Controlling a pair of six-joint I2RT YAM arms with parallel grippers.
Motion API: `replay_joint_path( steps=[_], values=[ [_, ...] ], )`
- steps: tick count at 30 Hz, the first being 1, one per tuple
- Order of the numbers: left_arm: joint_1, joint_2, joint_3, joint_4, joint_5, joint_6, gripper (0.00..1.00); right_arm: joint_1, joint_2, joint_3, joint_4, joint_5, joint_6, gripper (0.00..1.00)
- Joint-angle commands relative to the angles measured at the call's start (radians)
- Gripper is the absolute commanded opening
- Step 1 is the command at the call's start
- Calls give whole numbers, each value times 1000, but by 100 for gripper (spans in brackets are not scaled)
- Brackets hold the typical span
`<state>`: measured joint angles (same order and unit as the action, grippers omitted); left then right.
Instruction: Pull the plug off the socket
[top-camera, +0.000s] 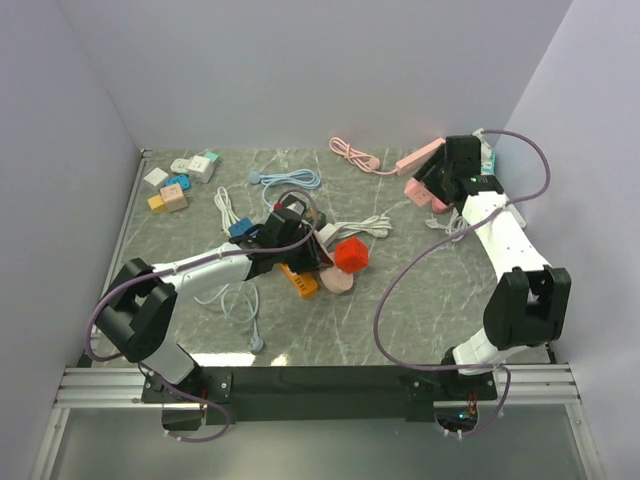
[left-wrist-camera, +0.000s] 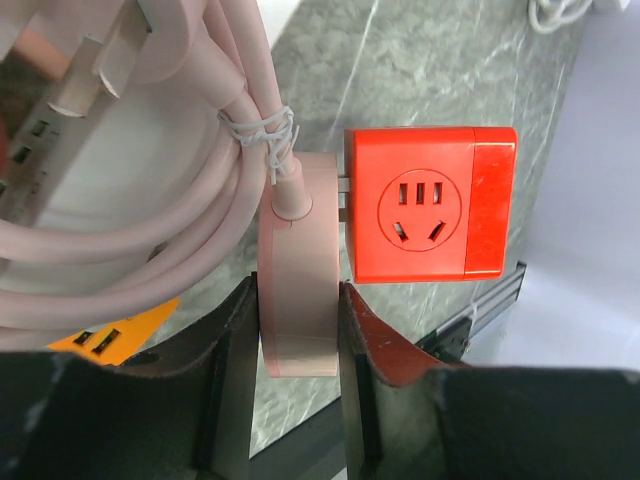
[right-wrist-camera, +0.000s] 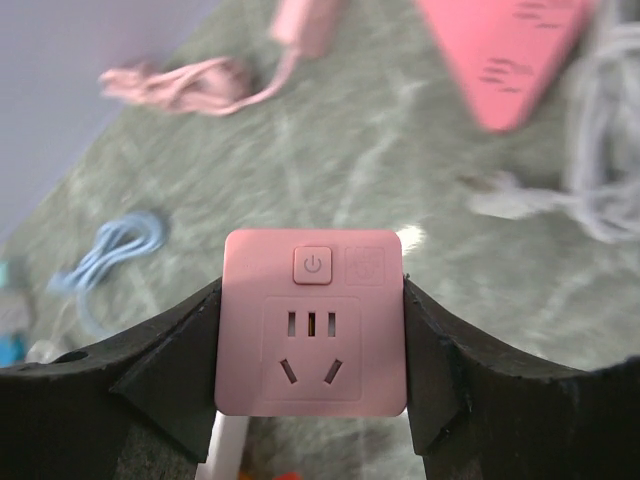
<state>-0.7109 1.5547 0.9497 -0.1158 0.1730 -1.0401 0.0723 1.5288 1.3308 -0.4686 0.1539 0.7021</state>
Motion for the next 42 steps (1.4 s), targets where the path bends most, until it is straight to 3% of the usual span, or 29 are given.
replay_joint_path(
  steps=[1, 5, 6, 8, 9, 12, 15, 20, 25, 29, 30, 32, 38, 42],
  values=[
    [-4, 5, 20, 108, 85, 38, 0, 17, 28, 103, 145, -209, -62, 0],
    [-16, 103, 46, 150, 138, 49, 0, 40, 102, 177, 105, -255, -79, 0],
    [-21, 119, 50, 153, 157, 51, 4, 41, 105, 185, 97, -252, -81, 0],
    [-25, 140, 51, 162, 160, 54, 20, 50, 99, 182, 91, -249, -92, 0],
    [-27, 142, 46, 165, 151, 52, 39, 55, 94, 174, 87, -243, -98, 0],
    [-27, 117, 32, 153, 125, 54, 57, 70, 73, 154, 47, -197, -142, 0],
    [-27, 70, 23, 119, 92, 60, 68, 87, 48, 128, 18, -131, -161, 0],
    [-27, -30, -12, 7, 0, 57, 82, 90, 16, 76, -40, -53, -173, 0],
    [-27, -117, -22, -140, -85, 49, 85, 93, -48, -13, -48, -95, -185, 0],
    [-25, -267, -14, -257, -171, 26, 92, 118, -136, -68, -8, -217, -214, 0],
    [-22, -297, -9, -275, -237, 22, 99, 129, -140, -65, -5, -253, -237, 0],
    [0, -368, -6, -286, -257, 25, 99, 155, -121, -17, -27, -382, -248, 0],
    [30, -429, -17, -144, -144, 264, 99, 219, -56, -18, 99, -857, -49, 0],
    [27, -462, -31, -65, -98, 391, 99, 294, -12, 5, 165, -1023, 91, 0]
  ],
)
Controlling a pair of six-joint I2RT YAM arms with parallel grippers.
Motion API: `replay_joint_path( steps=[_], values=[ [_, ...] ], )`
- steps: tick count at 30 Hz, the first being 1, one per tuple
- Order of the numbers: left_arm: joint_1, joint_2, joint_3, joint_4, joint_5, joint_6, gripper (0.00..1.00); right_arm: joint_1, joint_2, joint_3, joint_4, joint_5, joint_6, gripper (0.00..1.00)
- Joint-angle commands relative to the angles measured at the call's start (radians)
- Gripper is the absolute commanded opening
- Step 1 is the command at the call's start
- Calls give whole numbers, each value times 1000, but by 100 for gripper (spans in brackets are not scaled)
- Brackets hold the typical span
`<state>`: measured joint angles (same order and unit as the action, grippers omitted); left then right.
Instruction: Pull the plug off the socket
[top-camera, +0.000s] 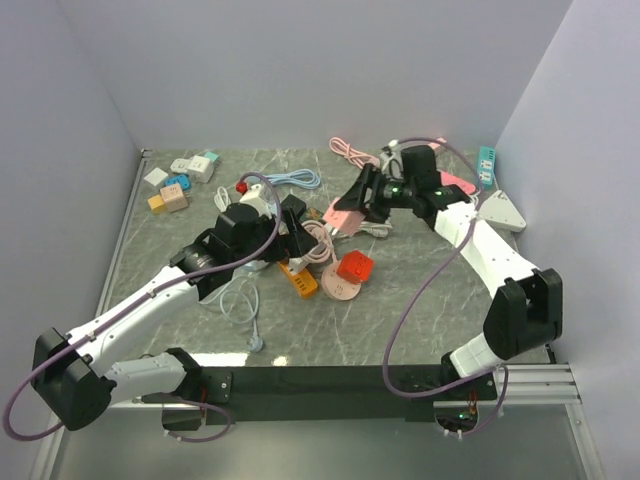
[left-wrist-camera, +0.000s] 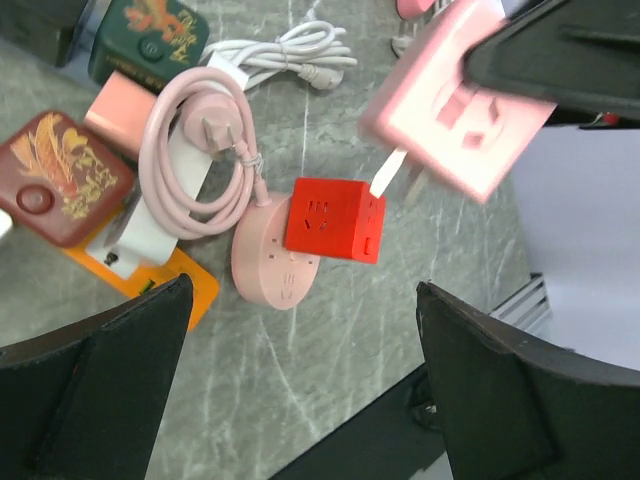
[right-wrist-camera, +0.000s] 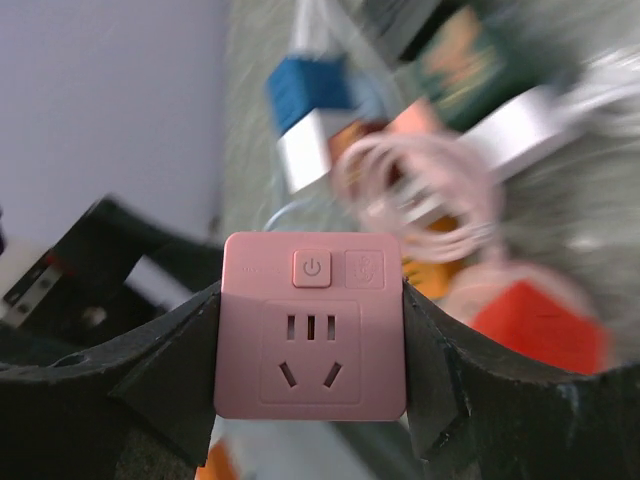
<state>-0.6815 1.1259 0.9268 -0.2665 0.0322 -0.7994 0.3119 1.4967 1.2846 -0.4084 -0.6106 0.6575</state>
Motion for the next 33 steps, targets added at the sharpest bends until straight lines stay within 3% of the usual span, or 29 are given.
replay_joint_path(
  steps=[1, 12, 22, 25, 28, 29, 31, 32, 33],
  values=[
    [-1, -37, 1, 85, 38, 170, 99, 70, 39, 64, 88, -273, 139, 0],
    [-23, -15, 66, 121, 149, 288, 99, 173, 80, 68, 131, -307, 270, 0],
    [-92, 29, 136, 35, 51, 364, 99, 193, 152, 140, 79, -333, 246, 0],
    [-93, 58, 145, 15, 38, 379, 94, 205, 152, 147, 95, -354, 258, 0],
    [-93, 71, 144, 15, 44, 388, 73, 210, 152, 142, 114, -371, 268, 0],
    [-93, 72, 144, 16, 51, 394, 55, 210, 154, 144, 111, -377, 257, 0],
    [-93, 81, 155, 0, 52, 397, 31, 216, 155, 142, 103, -388, 251, 0],
    [-93, 83, 159, -7, 45, 397, 10, 216, 155, 140, 94, -390, 246, 0],
    [-93, 75, 165, -11, 37, 394, 2, 214, 157, 143, 88, -385, 243, 18]
  ],
)
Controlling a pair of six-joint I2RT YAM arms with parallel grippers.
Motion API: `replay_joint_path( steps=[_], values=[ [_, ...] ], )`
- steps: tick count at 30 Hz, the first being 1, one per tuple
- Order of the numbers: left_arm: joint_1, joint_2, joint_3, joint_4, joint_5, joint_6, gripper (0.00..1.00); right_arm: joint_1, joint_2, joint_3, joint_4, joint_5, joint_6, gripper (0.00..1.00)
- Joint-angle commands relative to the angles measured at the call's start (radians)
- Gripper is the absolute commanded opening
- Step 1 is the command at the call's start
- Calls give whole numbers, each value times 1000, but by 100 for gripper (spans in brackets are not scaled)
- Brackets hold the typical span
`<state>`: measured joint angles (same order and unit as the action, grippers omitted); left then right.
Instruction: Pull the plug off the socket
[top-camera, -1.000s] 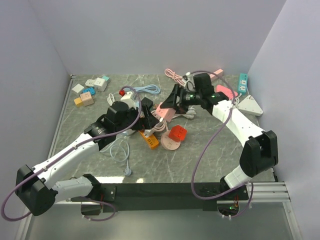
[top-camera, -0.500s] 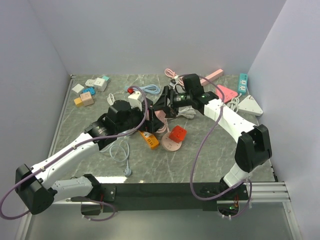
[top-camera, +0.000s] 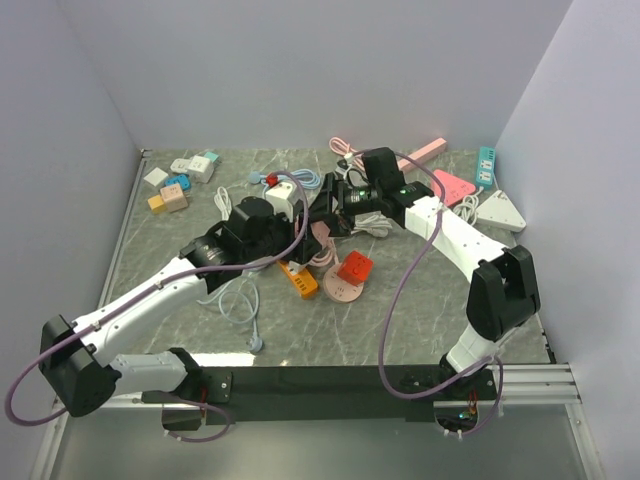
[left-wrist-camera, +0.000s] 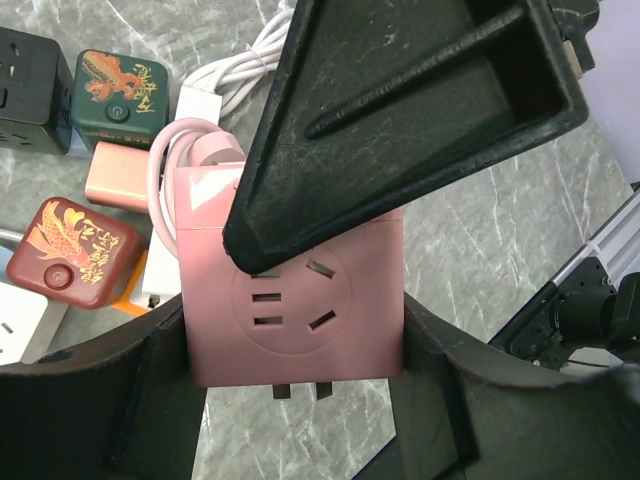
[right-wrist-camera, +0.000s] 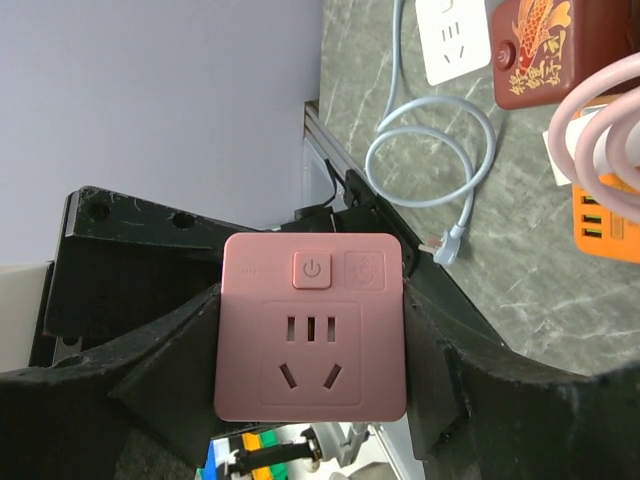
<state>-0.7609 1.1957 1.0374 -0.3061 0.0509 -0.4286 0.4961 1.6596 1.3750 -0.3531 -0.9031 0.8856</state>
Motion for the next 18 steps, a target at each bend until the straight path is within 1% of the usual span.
replay_joint_path(
  steps=[1, 2, 3, 4, 5, 8, 11, 12, 13, 14, 15, 16, 17, 18],
  values=[
    [-14, -4, 53, 25, 3, 22, 0, 30, -7, 58, 26, -83, 13, 31],
    [-14, -16, 52, 27, -18, 18, 0, 25, -9, 62, 7, -68, 7, 46],
    [-14, -45, 38, 27, -32, 16, 0, 22, -9, 67, -1, -42, 4, 76],
    [-14, -60, 32, 18, -48, 14, 0, 6, -11, 81, -6, -27, 9, 90],
    [-14, -74, 17, 12, -86, 16, 0, -5, -11, 87, -23, -5, 12, 93],
    [-2, -129, -28, -30, -144, 31, 0, -92, -24, 92, -29, 96, 59, 94],
    [87, -171, -81, -39, -115, 28, 0, -220, -69, 23, 43, 168, 165, 95],
    [160, -186, -95, -36, -97, 25, 0, -246, -72, 12, 46, 184, 176, 95],
    [208, -186, -108, -33, -97, 16, 0, -290, -76, 16, 36, 216, 164, 95],
    [256, -185, -121, -22, -100, 16, 0, -303, -81, 27, 2, 228, 142, 96],
    [355, -150, -119, -21, -118, 17, 0, -309, -80, 62, -21, 234, 116, 96],
    [404, -121, -108, -18, -118, 22, 0, -310, -74, 85, -52, 240, 49, 96],
    [451, -82, -70, -18, -112, 27, 0, -307, -58, 113, -143, 266, 11, 96],
    [530, 3, -47, -10, -105, 30, 0, -304, -52, 151, -179, 271, -23, 97]
  ],
)
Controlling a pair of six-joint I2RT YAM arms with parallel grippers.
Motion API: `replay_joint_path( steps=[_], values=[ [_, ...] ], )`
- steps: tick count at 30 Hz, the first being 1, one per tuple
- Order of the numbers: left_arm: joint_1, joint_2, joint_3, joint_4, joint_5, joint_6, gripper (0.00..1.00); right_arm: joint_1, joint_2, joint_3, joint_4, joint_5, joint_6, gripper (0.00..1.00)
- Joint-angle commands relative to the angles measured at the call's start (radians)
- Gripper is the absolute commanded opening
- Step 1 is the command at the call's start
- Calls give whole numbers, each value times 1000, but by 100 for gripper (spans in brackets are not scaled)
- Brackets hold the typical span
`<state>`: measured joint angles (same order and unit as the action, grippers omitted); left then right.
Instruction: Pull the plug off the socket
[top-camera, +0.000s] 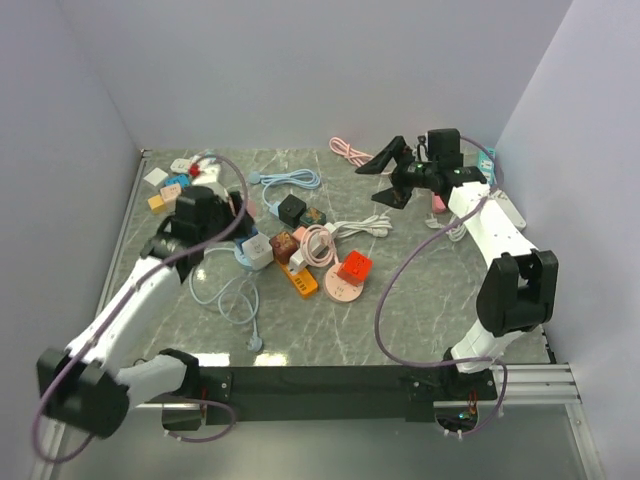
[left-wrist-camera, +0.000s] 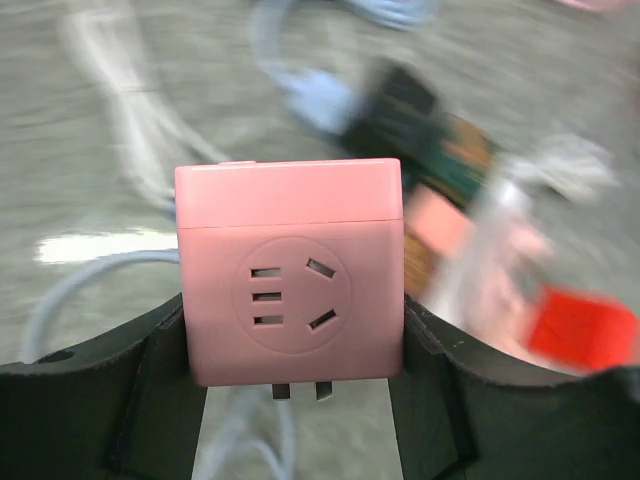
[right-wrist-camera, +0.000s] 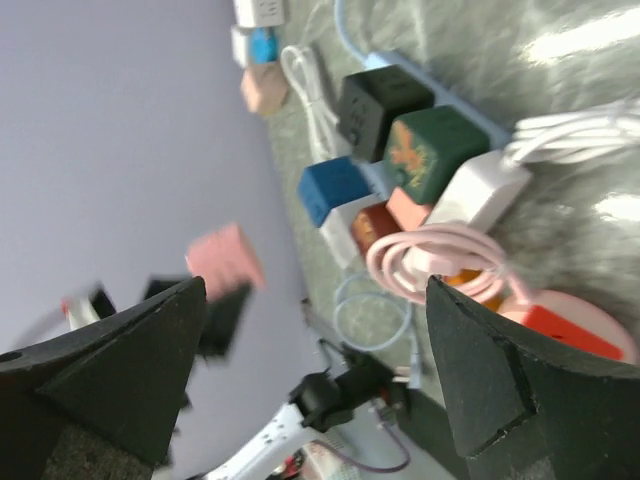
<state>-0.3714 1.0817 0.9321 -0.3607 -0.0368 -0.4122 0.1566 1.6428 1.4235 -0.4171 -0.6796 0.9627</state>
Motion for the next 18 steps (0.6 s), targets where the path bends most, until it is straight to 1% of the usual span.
replay_joint_path(
  steps=[1, 2, 3, 4, 5, 6, 7, 8, 9, 11, 12, 14, 16, 18],
  values=[
    [173, 163, 85, 52, -18, 15, 0, 38, -32, 110, -141, 52, -160, 97],
    [207, 211, 141, 61, -20, 13, 0, 47, -38, 115, -185, 75, -186, 97],
    [265, 307, 169, 81, -15, 10, 0, 50, -43, 114, -207, 98, -214, 97],
    [293, 355, 197, 94, -17, 6, 0, 60, -50, 115, -233, 124, -272, 97],
    [319, 407, 256, 101, -20, 3, 0, 67, -67, 114, -276, 152, -301, 97],
    [368, 513, 296, 95, -14, -2, 0, 84, -77, 109, -299, 213, -346, 98],
    [403, 568, 338, 91, 1, -11, 0, 93, -86, 104, -317, 235, -367, 98],
    [426, 621, 423, 77, 11, -14, 0, 101, -98, 101, -360, 261, -386, 98],
    [462, 723, 468, 60, 15, -16, 0, 122, -107, 94, -379, 309, -403, 98],
    [486, 811, 584, 17, 12, -5, 0, 145, -141, 74, -416, 362, -439, 98],
    [500, 877, 618, 5, 3, -1, 0, 155, -153, 52, -423, 383, -447, 98],
    [517, 953, 689, -10, -11, -7, 0, 187, -191, 31, -440, 443, -458, 98],
    [542, 998, 726, -17, -14, -22, 0, 219, -212, 6, -454, 485, -460, 99],
    [549, 1066, 793, -58, -31, -23, 0, 244, -238, -11, -480, 526, -455, 99]
  ],
)
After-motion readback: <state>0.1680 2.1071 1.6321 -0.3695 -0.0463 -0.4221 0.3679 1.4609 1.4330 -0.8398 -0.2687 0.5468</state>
